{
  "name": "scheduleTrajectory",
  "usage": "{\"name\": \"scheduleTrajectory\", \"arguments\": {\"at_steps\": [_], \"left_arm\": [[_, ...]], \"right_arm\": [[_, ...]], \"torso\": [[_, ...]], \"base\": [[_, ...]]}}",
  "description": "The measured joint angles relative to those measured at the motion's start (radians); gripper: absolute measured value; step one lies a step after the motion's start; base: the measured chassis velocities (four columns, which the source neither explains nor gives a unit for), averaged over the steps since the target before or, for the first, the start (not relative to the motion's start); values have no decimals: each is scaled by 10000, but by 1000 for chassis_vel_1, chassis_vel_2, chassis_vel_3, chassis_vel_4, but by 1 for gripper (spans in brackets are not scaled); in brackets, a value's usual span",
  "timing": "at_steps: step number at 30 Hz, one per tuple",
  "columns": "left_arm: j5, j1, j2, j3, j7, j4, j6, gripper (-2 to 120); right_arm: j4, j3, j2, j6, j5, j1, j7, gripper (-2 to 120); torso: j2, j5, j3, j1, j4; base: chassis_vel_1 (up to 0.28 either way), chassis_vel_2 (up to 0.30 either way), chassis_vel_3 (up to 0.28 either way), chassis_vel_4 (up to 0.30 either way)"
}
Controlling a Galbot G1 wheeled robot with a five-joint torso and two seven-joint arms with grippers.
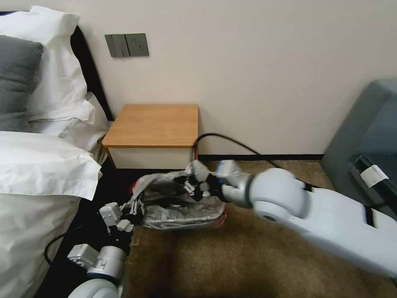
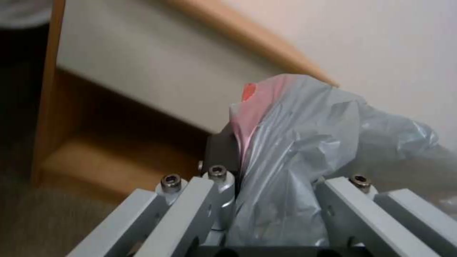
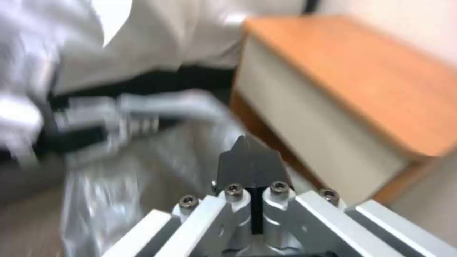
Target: Pick up the garbage bag from the table and place it over the trash can.
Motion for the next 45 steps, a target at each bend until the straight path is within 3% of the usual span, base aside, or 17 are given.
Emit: {"name": "scheduleTrajectory", "arguments": {"at_steps": [3, 4, 5, 7, 8, 11, 16, 18, 20, 22, 23, 26, 30, 45], "left_arm": [[-26, -16, 19, 109, -107, 172, 65, 10], [-28, -43, 46, 215, -227, 386, 94, 10], [-28, -43, 46, 215, -227, 386, 94, 10], [-34, -79, 75, 335, -370, 609, 124, 10], [-34, -79, 75, 335, -370, 609, 124, 10], [-34, -115, 101, 577, -521, 835, 219, 10], [-14, -103, 163, 804, -574, 946, 266, 10], [58, -24, 212, 982, -593, 1018, 263, 10], [94, 7, 223, 1042, -600, 1057, 241, 10], [163, 33, 245, 1153, -628, 1160, 154, 10], [163, 33, 245, 1153, -628, 1160, 154, 10], [188, -74, 334, 1408, -787, 1283, 124, 10], [230, -267, 394, 1666, -962, 1487, 124, 10], [347, -1282, 232, 2197, -1621, 2320, 443, 10]], "right_arm": [[461, 762, -367, 528, -103, -952, 370, 0], [861, 1742, -648, 976, -746, -2238, 561, 3], [861, 1742, -648, 976, -746, -2238, 561, 3], [1242, 3053, -717, 1303, -1493, -4084, 912, 14], [1242, 3053, -717, 1303, -1493, -4084, 912, 14], [1559, 5164, -29, 1679, -2645, -6536, 1003, 28], [1754, 6487, 1105, 1949, -3931, -8468, 977, 43], [1886, 7142, 2163, 2187, -4862, -9594, 905, 55], [1923, 7321, 2615, 2302, -5234, -9987, 868, 57], [1934, 7644, 3586, 2762, -6127, -10780, 790, 70], [1934, 7644, 3586, 2762, -6127, -10780, 790, 70], [1926, 7895, 4537, 3367, -7194, -11616, 620, 84], [1991, 7933, 4729, 3439, -7373, -11728, 612, 97], [1999, 8227, 4718, 3298, -6754, -11675, 756, 100]], "torso": [[0, -4, 0, 0, 1], [0, 0, 0, 0, 0], [0, 0, 0, 0, 0], [1, 0, 0, 0, -1], [1, 0, 0, 0, -1], [1, -1, 0, 0, 0], [1, -2, 0, 0, 1], [2, -3, 0, 0, -1], [2, -2, -1, 0, -1], [2, -3, 0, 0, 0], [2, -3, 0, 0, 0], [1, -4, 0, 0, -1], [1, -4, 0, 0, 1], [1, -1, 1, 0, 1]], "base": [[0, 0, 0, 0], [0, 0, 0, 0], [0, 0, 0, 0], [0, 0, 0, 0], [0, 0, 0, 0], [0, 0, 0, 0], [0, 0, 0, 0], [0, 0, 0, 0], [0, 0, 0, 0], [0, 0, 0, 0], [0, 0, 0, 0], [0, 0, 0, 0], [0, 0, 0, 0], [0, 0, 0, 0]]}}
